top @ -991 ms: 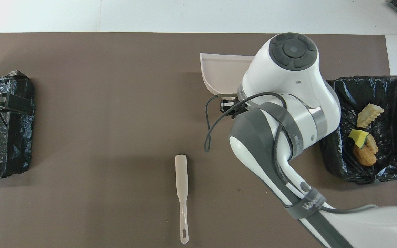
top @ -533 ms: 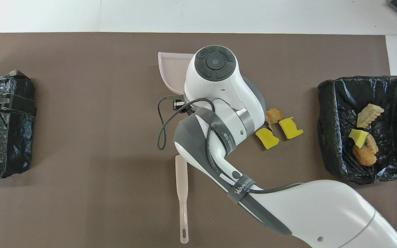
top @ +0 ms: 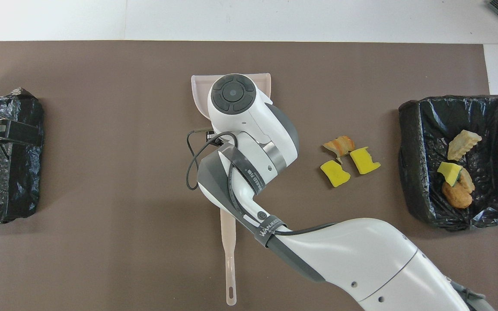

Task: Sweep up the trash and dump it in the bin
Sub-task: 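Bring the empty dustpan back and set it down with the right gripper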

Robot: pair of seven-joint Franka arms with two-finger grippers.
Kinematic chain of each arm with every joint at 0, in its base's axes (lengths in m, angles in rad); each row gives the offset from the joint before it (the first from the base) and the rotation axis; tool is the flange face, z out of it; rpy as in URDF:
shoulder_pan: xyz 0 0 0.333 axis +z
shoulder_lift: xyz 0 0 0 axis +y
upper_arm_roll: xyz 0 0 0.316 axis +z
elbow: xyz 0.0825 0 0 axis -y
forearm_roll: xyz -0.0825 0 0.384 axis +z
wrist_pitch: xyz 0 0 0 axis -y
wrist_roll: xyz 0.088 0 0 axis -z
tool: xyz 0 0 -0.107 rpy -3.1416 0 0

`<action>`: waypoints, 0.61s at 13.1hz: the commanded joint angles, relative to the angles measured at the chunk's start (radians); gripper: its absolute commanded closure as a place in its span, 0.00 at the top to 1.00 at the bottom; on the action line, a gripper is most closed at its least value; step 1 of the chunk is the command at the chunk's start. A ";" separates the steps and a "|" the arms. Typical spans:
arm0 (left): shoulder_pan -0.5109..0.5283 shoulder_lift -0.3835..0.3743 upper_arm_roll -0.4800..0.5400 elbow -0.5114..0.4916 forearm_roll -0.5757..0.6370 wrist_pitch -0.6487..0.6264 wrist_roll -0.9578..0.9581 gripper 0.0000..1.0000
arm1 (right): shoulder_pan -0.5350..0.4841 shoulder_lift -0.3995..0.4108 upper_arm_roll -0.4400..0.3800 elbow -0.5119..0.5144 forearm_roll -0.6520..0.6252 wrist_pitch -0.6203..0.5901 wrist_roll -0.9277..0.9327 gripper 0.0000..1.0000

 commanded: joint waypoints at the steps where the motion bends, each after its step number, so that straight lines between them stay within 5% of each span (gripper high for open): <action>1: -0.022 -0.006 0.020 0.002 0.011 -0.011 0.008 1.00 | 0.001 0.000 0.000 0.015 -0.023 0.006 0.028 1.00; 4: -0.020 -0.006 0.029 0.002 0.011 -0.011 0.008 1.00 | -0.006 -0.098 0.006 0.001 0.000 -0.116 0.026 1.00; 8: -0.022 -0.006 0.029 0.002 0.011 -0.009 0.008 1.00 | -0.051 -0.337 0.011 -0.189 0.155 -0.237 0.010 1.00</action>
